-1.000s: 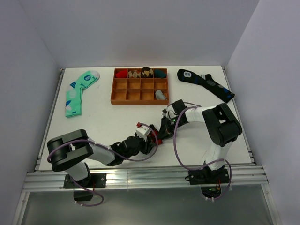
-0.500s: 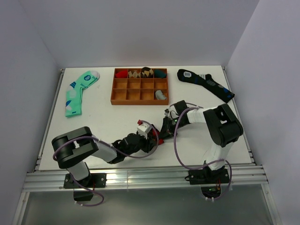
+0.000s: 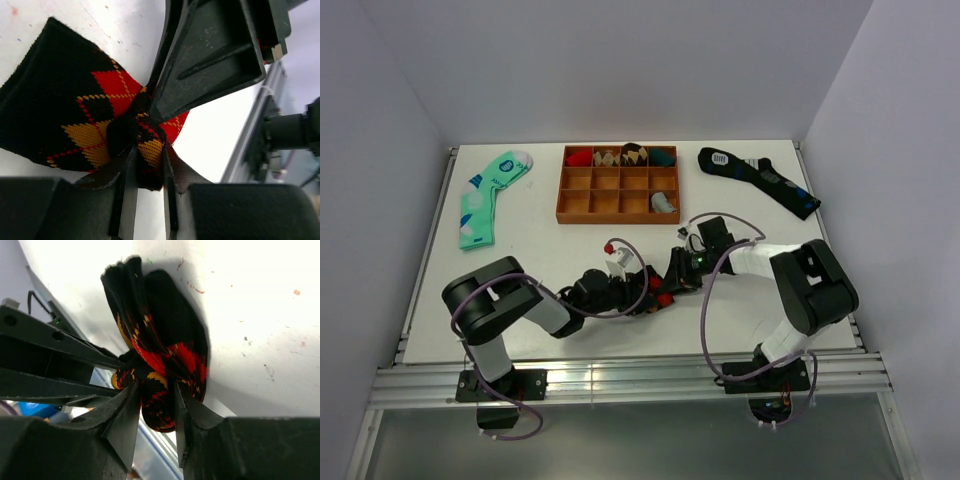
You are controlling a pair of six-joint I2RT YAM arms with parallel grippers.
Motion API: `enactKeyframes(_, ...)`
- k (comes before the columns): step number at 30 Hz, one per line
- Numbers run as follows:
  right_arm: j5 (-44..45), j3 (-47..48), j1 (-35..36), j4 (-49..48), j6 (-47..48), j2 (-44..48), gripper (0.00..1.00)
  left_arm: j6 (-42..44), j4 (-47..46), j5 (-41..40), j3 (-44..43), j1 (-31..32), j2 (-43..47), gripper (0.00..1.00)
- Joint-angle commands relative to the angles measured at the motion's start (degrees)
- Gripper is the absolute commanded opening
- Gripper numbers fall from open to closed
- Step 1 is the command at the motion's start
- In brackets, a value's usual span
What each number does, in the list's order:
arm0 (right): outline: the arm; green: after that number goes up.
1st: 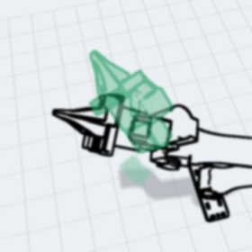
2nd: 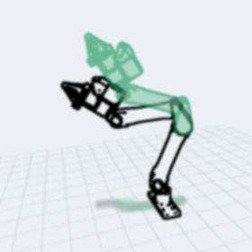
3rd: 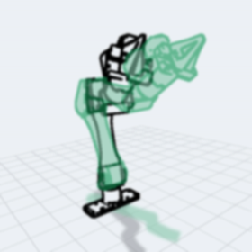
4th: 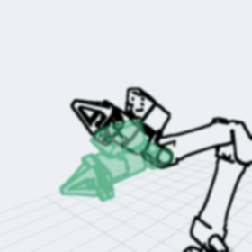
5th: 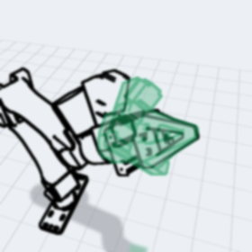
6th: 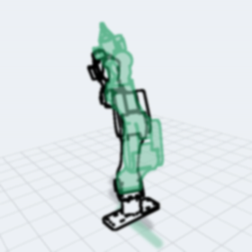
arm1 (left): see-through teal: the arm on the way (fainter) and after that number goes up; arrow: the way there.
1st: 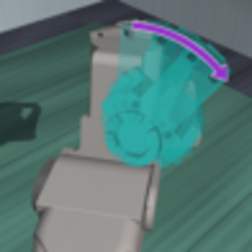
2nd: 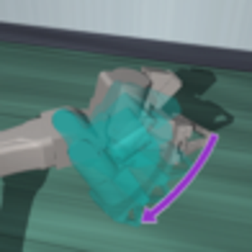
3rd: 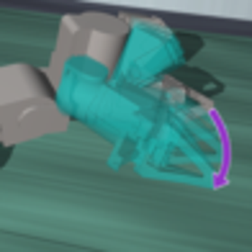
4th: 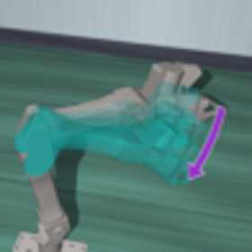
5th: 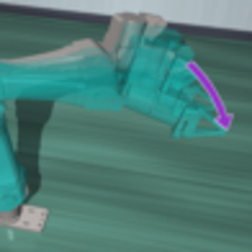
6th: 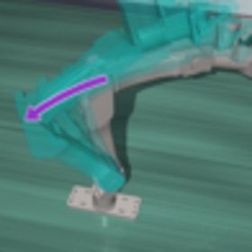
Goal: Roll the socks
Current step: Roll the sock at the center of the board.
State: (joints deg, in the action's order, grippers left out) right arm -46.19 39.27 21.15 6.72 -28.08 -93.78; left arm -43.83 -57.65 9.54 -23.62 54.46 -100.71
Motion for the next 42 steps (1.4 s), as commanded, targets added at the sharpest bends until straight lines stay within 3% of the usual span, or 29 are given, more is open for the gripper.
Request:
enactKeyframes(1, 5.8, -0.9, 0.5, -3.9, 1.1, 4.4, 0.4, -6.9, 10.8, 9.7, 1.1, -0.4, -4.2, 0.0)
enactKeyframes(8, 11.5, -3.6, 0.5, -8.1, 0.8, 12.8, 0.44, -9.5, 16.8, 14.1, -0.2, -3.0, -4.1, 0.0)
enactKeyframes(12, 13.7, -7.2, 0.5, -12.9, -0.7, 17.3, 0.45, -9.0, 25.2, 15.1, -2.2, -3.7, -2.9, 0.0)
enactKeyframes(20, 16.7, -23.0, 2.6, -34.3, -5.6, 30.7, 0.44, -9.4, 37.6, 19.7, -2.3, -7.3, 0.2, 0.0)
enactKeyframes(27, 29.5, -28.6, 15.2, -39.0, -2.0, 38.7, 0.43, -9.9, 43.4, 21.5, 0.5, -9.7, 4.6, 0.0)
enactKeyframes(34, 28.8, -35.2, 19.8, -51.1, 0.9, 41.7, 0.47, -8.3, 50.3, 23.9, 0.3, -11.5, 6.7, 0.0)
enactKeyframes(42, 31.9, -35.6, 28.1, -57.4, 3.7, 33.7, 0.47, -4.5, 59.2, 25.1, -0.8, -15.0, 7.1, 0.0)
